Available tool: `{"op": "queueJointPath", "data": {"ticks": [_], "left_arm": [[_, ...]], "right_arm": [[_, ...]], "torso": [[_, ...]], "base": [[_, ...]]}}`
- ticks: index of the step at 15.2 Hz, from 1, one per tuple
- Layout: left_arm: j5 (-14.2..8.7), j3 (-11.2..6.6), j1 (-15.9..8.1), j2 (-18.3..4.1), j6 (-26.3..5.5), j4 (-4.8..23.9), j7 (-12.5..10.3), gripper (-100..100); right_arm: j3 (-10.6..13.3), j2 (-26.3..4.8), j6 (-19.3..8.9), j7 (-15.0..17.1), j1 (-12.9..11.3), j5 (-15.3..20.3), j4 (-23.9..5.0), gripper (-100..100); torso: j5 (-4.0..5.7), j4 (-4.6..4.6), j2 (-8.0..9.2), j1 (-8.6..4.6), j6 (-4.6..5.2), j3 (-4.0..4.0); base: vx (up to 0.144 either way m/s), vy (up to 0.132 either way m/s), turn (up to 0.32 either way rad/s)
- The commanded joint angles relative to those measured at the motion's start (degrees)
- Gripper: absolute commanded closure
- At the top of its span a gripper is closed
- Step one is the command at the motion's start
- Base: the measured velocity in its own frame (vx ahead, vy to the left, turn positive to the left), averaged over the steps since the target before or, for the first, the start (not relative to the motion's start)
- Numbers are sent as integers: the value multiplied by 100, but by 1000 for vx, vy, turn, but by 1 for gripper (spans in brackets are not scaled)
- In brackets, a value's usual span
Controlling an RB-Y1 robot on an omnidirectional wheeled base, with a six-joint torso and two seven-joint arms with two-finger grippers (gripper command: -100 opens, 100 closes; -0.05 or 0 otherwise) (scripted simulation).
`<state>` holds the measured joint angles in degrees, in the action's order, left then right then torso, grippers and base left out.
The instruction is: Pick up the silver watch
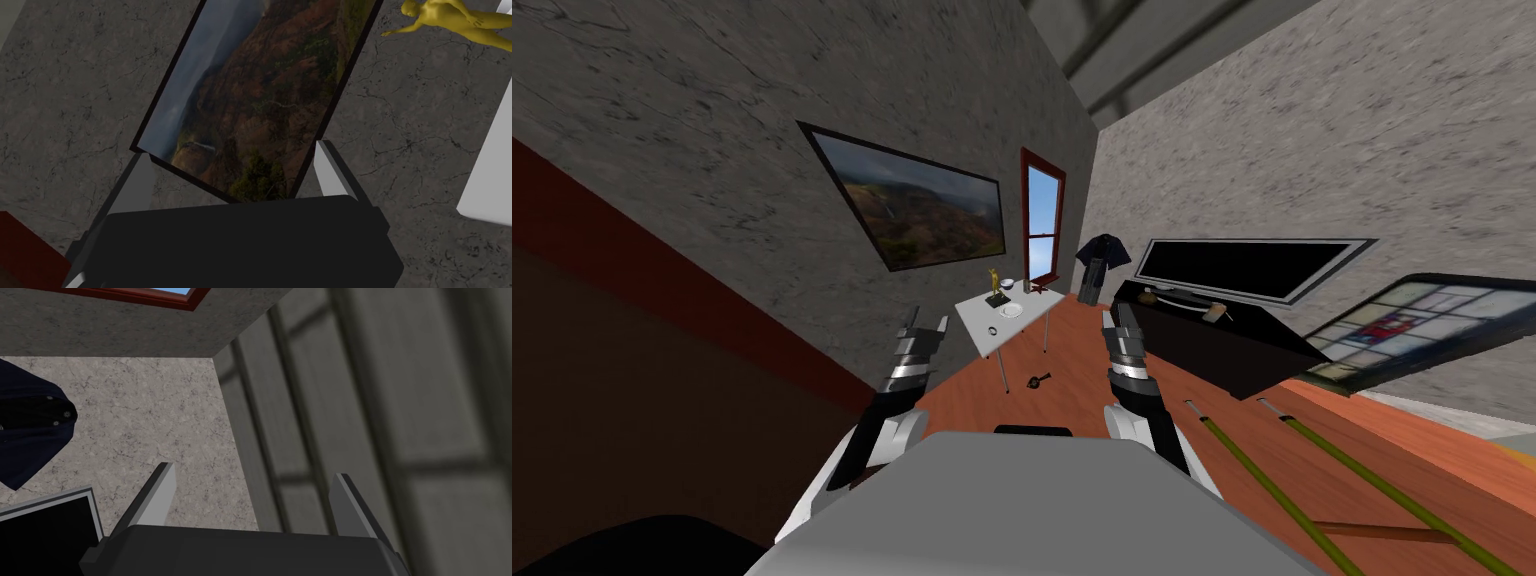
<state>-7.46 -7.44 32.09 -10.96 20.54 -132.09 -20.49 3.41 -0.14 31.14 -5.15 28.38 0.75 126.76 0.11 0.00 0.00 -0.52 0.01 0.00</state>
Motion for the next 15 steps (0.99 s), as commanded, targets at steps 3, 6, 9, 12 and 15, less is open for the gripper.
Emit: {"op": "queueJointPath", "data": {"ticks": [3, 6, 9, 12, 15], "left_arm": [[-156, -140, 27, -129, -471, 81, -362, -100], [-355, -342, 39, -285, -923, 198, -767, -100], [-458, -449, 43, -361, -1241, 263, -981, -100], [-563, -562, 45, -438, -1532, 333, -1192, -100], [-668, -678, 46, -514, -1811, 408, -1403, -100]], "right_arm": [[0, 0, 0, 0, 0, 0, 0, 0], [0, 0, 0, 0, 0, 0, 0, 0], [0, 0, 0, 0, 0, 0, 0, 0], [0, 0, 0, 0, 0, 0, 0, 0], [0, 0, 0, 0, 0, 0, 0, 0]], "torso": [[0, 0, -1, 0, 0, 1], [1, -1, -3, -2, 0, 2], [1, -1, -4, -4, 1, 2], [-2, -1, -6, 11, 0, 3], [0, -2, -10, 0, 0, 6]], "base": [[7, -121, -37], [14, -129, -48], [12, -131, -46], [25, -90, -32], [27, -115, -31]]}}
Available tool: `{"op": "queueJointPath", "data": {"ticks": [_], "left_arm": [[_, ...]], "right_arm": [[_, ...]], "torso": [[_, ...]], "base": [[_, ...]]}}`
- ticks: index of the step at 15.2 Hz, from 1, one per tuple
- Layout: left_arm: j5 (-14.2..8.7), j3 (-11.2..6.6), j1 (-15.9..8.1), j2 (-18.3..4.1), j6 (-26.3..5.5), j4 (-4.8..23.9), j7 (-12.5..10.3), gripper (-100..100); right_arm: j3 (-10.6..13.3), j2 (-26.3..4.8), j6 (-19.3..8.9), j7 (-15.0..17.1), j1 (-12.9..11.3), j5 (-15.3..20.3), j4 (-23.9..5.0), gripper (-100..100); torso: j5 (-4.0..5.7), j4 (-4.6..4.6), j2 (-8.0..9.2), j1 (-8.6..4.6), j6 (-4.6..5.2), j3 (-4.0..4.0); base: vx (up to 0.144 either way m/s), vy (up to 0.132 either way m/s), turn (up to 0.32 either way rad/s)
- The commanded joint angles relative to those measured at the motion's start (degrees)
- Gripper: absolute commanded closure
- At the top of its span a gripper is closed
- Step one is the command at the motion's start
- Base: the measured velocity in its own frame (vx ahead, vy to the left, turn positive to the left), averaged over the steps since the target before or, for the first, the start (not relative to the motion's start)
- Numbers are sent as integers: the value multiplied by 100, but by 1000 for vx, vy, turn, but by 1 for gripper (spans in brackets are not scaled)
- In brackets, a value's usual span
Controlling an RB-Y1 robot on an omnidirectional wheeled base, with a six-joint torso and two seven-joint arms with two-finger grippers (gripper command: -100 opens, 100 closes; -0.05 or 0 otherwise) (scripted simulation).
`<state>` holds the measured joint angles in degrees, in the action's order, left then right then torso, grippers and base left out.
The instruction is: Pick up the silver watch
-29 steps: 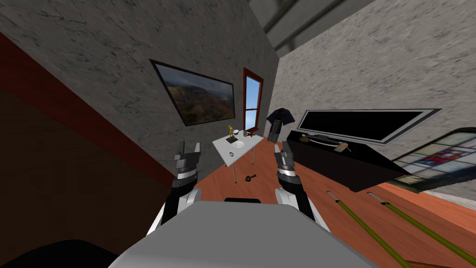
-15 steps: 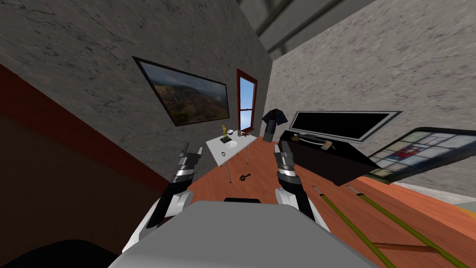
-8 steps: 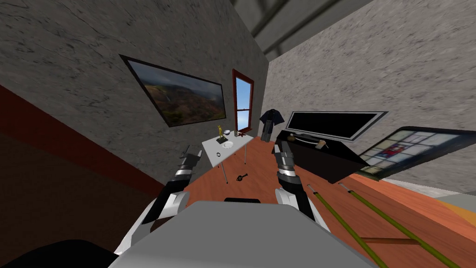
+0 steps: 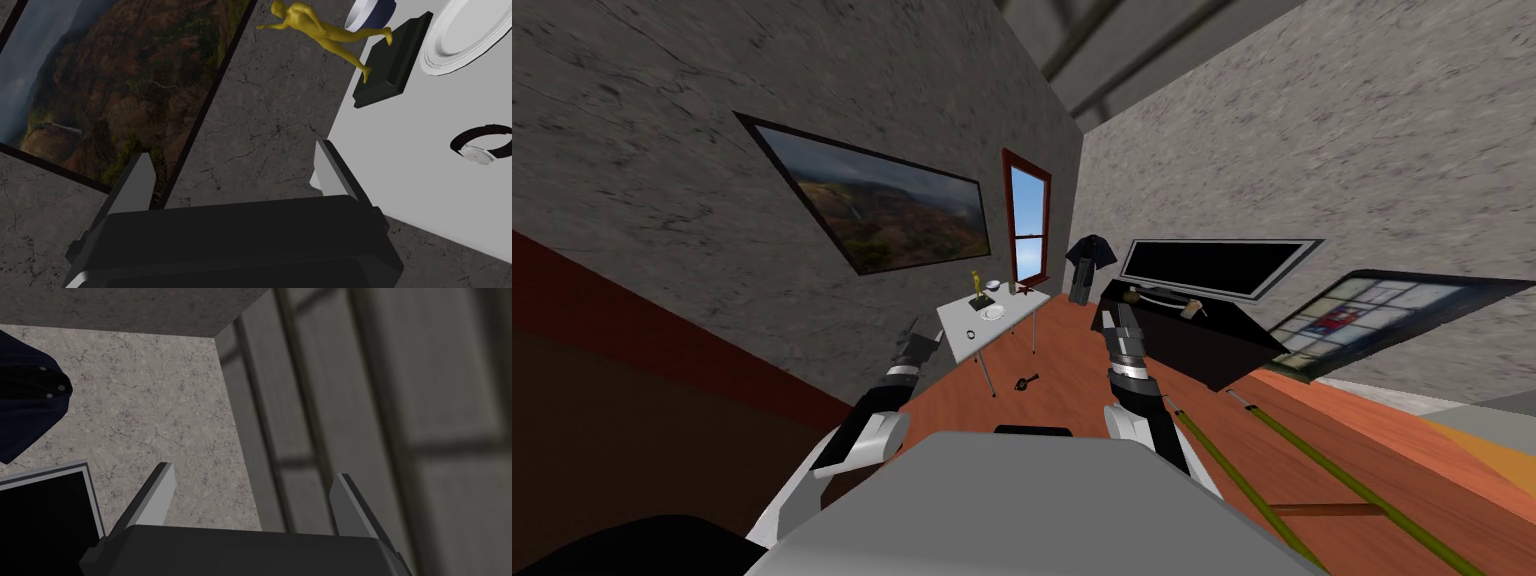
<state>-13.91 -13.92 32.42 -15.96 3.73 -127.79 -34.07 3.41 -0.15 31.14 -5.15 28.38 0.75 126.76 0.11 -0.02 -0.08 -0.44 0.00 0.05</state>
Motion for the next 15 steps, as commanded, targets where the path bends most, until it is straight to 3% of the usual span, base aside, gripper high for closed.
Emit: {"op": "queueJointPath", "data": {"ticks": [1, 3, 4, 6, 7, 8, 9, 10, 11, 13, 14, 15], "left_arm": [[-130, -149, 13, -90, -286, 56, -255, -100], [-130, -149, 13, -90, -413, 56, -255, -100], [-237, -272, 11, -161, -593, 139, -464, -100], [-237, -272, 11, -161, -700, 139, -464, -100], [-345, -399, 7, -229, -895, 227, -671, -100], [-345, -399, 7, -229, -989, 227, -671, -100], [-452, -529, 1, -290, -1130, 320, -874, -100], [-452, -529, 1, -290, -1270, 320, -875, -100], [-559, -662, -7, -345, -1411, 418, -1054, -100], [-559, -662, -7, -345, -1574, 418, -1076, -100], [-666, -798, -16, -393, -1776, 521, -1272, -100], [-666, -798, -16, -393, -1869, 521, -1272, -100]], "right_arm": [[0, 0, 0, 0, 0, 0, 0, 0], [0, 0, 0, 0, 0, 0, 0, 0], [0, 0, 0, 0, 0, 0, 0, 0], [0, 0, 0, 0, 0, 0, 0, 0], [0, 0, 0, 0, 0, 0, 0, 0], [0, 0, 0, 0, 0, 0, 0, 0], [0, 0, 0, 0, 0, 0, 0, 0], [0, 0, 0, 0, 0, 0, 0, 0], [0, 0, 0, 0, 0, 0, 0, 0], [0, 0, 0, 0, 1, 0, 0, 0], [0, 0, 0, 0, 1, 0, 0, 0], [0, 0, 0, 0, 0, 0, 0, 0]], "torso": [[0, 0, 0, 0, 0, 0], [-1, 0, 0, 2, 1, 0], [-2, 0, 0, 9, 0, 0], [-3, 0, -2, 10, 1, 1], [-3, 0, -2, 15, 0, 1], [-3, -1, -4, 10, 1, 2], [-2, -1, -5, 5, 0, 3], [-1, -1, -6, 0, 2, 3], [-1, -2, -8, -3, 2, 5], [2, -3, -15, -9, 0, 8], [0, -3, -14, 0, 0, 8], [-1, -3, -15, 3, 1, 8]], "base": [[21, -92, -48], [29, -82, -26], [31, -73, -44], [32, -71, -25], [42, -88, -35], [41, -100, -38], [41, -111, -58], [48, -114, -50], [64, -134, -54], [67, -104, -20], [61, -91, -41], [66, -80, -44]]}}
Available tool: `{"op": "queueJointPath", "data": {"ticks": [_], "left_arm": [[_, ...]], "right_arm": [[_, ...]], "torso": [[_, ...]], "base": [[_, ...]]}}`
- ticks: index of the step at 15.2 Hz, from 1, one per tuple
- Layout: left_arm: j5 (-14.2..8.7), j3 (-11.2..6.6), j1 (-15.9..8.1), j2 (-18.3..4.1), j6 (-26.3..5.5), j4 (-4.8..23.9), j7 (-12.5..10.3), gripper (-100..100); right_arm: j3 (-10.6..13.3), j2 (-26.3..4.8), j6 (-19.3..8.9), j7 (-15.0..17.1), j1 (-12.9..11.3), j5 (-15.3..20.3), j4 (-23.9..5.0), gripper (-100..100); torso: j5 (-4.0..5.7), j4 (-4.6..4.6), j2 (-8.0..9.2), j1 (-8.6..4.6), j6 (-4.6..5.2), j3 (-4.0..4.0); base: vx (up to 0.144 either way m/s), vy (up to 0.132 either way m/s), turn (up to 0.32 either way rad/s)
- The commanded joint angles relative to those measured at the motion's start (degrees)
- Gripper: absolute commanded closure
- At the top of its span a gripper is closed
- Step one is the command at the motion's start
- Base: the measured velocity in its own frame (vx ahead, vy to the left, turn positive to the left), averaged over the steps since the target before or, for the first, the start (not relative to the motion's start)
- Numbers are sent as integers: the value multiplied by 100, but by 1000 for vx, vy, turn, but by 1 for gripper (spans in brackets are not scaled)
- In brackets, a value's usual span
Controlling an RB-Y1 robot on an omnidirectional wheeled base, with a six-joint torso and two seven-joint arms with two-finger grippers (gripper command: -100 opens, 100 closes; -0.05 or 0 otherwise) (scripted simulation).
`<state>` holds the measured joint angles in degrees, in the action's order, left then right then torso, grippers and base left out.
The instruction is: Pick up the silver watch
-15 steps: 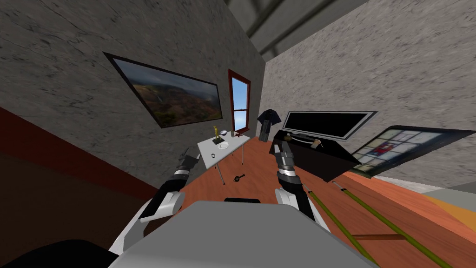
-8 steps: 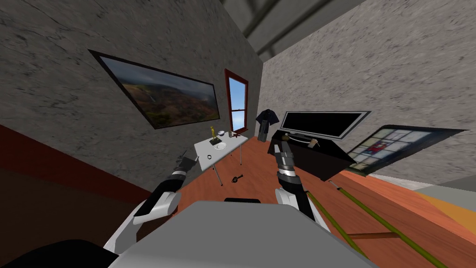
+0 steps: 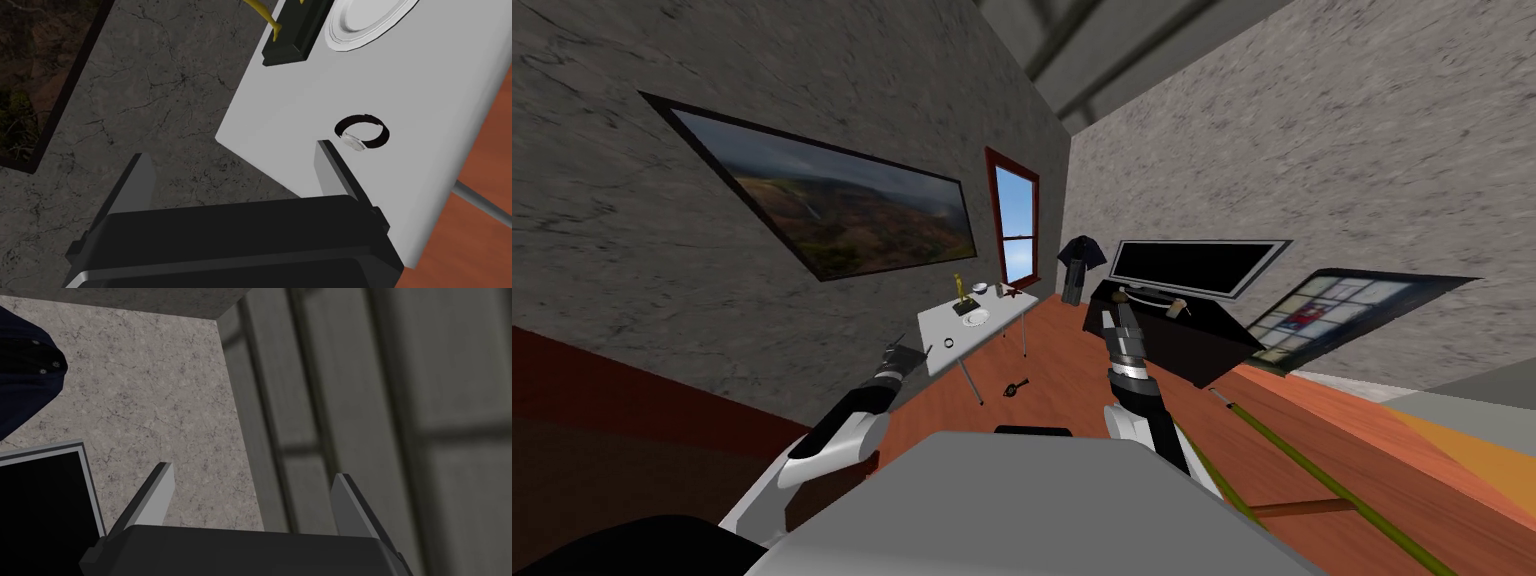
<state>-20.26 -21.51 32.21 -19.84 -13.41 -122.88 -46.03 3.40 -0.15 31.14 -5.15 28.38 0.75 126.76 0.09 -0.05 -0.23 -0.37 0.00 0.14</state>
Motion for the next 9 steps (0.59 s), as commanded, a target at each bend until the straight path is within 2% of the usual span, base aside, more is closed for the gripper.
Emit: {"op": "queueJointPath", "data": {"ticks": [1, 3, 4, 5, 6, 8, 9], "left_arm": [[-136, -177, -7, -46, -286, 137, -268, -100], [-136, -177, -7, -46, -450, 137, -268, -100], [-240, -318, -21, -83, -637, 248, -456, -100], [-240, -318, -21, -83, -744, 248, -456, -100], [-342, -461, -36, -115, -873, 362, -638, -100], [-342, -461, -36, -115, -1037, 362, -638, -100], [-443, -605, -53, -145, -1184, 478, -816, -100]], "right_arm": [[0, 0, 0, 0, 0, 0, 0, 0], [0, 0, 0, 0, 0, 0, 0, 0], [0, 0, 0, 0, 0, 0, 0, 0], [0, 0, 0, 0, 0, 0, 0, 0], [0, 0, 0, 0, 0, 0, 0, 0], [0, 0, 0, 0, 0, 0, 0, 0], [0, 0, 0, 0, 0, 0, 0, 0]], "torso": [[0, 0, 0, 0, 0, 0], [1, -1, -5, -4, 0, 3], [0, 0, 0, 3, 0, 1], [-2, 0, -1, 6, 1, 1], [-2, 0, -1, 7, 0, 1], [0, -1, -8, -3, 1, 4], [0, -1, -4, 2, 0, 2]], "base": [[78, -96, -64], [68, -81, -23], [65, -66, -27], [68, -71, -42], [81, -99, -69], [77, -85, -19], [74, -66, -32]]}}
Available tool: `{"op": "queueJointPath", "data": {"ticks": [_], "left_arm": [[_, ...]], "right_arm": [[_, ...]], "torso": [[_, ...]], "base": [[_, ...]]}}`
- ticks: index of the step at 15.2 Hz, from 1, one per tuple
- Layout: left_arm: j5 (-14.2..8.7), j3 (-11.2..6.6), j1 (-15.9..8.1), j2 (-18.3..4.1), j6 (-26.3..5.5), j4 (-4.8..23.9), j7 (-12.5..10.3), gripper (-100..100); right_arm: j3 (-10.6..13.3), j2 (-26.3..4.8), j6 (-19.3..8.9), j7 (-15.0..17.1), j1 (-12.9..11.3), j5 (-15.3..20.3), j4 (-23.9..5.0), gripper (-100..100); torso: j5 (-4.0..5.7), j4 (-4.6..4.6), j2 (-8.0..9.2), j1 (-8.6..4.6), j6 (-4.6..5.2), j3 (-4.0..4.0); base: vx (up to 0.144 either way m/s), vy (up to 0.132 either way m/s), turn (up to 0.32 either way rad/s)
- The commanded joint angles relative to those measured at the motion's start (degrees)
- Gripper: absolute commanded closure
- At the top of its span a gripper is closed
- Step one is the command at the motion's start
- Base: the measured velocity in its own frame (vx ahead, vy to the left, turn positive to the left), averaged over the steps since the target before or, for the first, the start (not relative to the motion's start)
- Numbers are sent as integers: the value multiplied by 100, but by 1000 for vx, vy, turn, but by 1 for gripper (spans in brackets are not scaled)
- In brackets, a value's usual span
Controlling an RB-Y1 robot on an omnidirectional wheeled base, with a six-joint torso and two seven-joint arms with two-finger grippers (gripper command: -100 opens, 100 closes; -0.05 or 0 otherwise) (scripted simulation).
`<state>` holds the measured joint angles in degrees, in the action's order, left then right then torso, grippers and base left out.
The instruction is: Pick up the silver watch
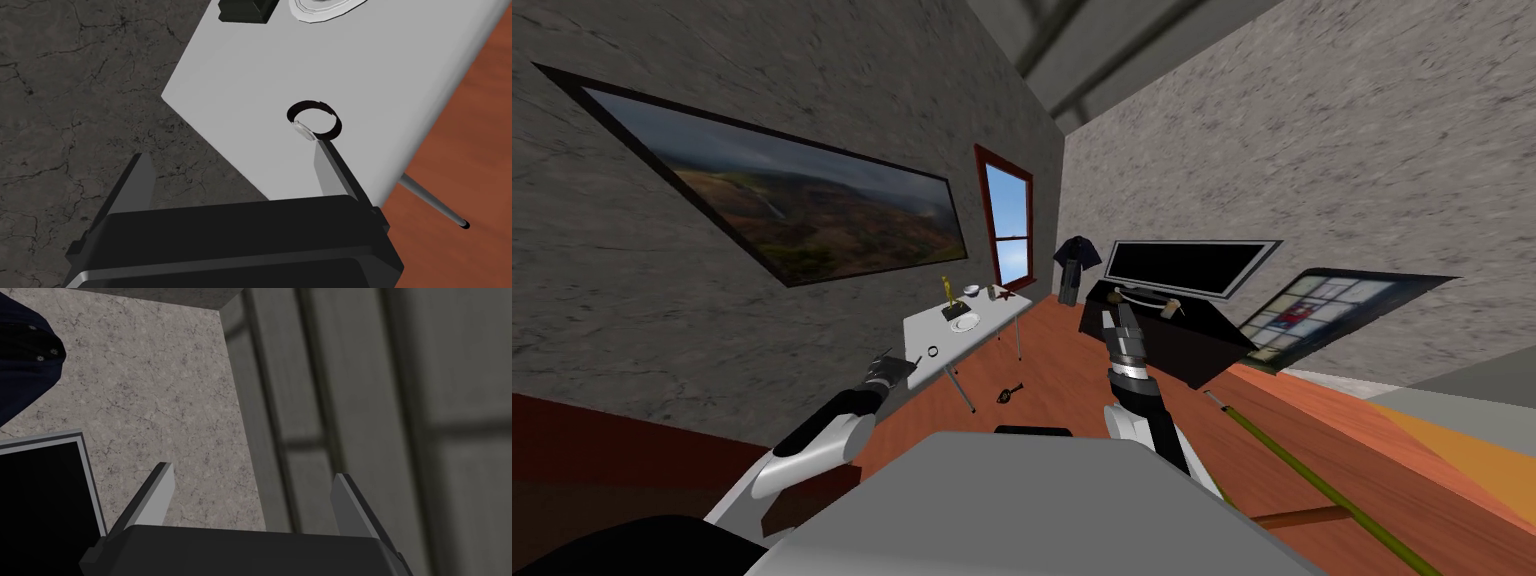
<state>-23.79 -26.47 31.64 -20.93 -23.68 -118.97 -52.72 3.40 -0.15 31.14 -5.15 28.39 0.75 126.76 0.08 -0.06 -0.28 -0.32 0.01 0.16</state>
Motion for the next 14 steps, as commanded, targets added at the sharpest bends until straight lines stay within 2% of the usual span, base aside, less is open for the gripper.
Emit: {"op": "queueJointPath", "data": {"ticks": [1, 2, 3, 4, 5, 7, 8, 9, 10, 12, 13, 14], "left_arm": [[-89, -109, 4, -35, -286, 87, -146, -100], [-89, -109, 4, -35, -300, 87, -146, -100], [-187, -255, -14, -63, -509, 205, -318, -100], [-187, -255, -14, -63, -588, 205, -318, -100], [-283, -400, -34, -91, -758, 325, -484, -100], [-283, -400, -34, -91, -872, 325, -484, -100], [-375, -544, -54, -120, -1065, 446, -643, -100], [-375, -544, -54, -120, -1151, 446, -643, -100], [-464, -687, -75, -151, -1289, 568, -796, -100], [-464, -687, -75, -151, -1424, 568, -796, -100], [-550, -828, -96, -185, -1564, 689, -941, -100], [-550, -828, -96, -185, -1686, 689, -941, -100]], "right_arm": [[0, 0, 0, 0, 0, 0, 0, 0], [0, 0, 0, 0, 0, 0, 0, 0], [0, 0, 0, 0, 0, 0, 0, 0], [0, 0, 0, 0, 0, 0, 0, 0], [0, 0, 0, 0, 0, 0, 0, 0], [0, 0, 0, 0, 0, 0, 0, 0], [0, 0, 0, 0, 0, 0, 0, 0], [0, 0, 0, 0, 0, 0, 0, 0], [0, 0, 0, 0, 0, 0, 0, 0], [0, 0, 0, 0, 0, 0, 0, 0], [0, 0, 0, 0, 0, 0, 0, 0], [0, 0, 0, 0, 0, 0, 0, 0]], "torso": [[0, 0, 0, 0, 0, 0], [-1, 0, 0, 1, 0, 0], [-1, 1, 6, 6, -1, -3], [-1, 1, 4, 3, 1, -2], [0, 1, 4, 1, -1, -2], [-1, -1, -5, 1, 0, 3], [-1, -1, -4, 5, -1, 2], [-1, -1, -4, 5, 0, 2], [-2, -1, -4, 6, 0, 3], [-2, -2, -11, 7, 0, 6], [-2, -2, -7, 10, 0, 4], [-2, -2, -6, 9, 0, 4]], "base": [[76, -68, -42], [49, -51, -14], [65, -71, -39], [70, -78, -41], [87, -75, -44], [93, -61, -21], [86, -59, -40], [87, -61, -37], [103, -61, -43], [96, -49, -19], [88, -53, -34], [87, -58, -36]]}}
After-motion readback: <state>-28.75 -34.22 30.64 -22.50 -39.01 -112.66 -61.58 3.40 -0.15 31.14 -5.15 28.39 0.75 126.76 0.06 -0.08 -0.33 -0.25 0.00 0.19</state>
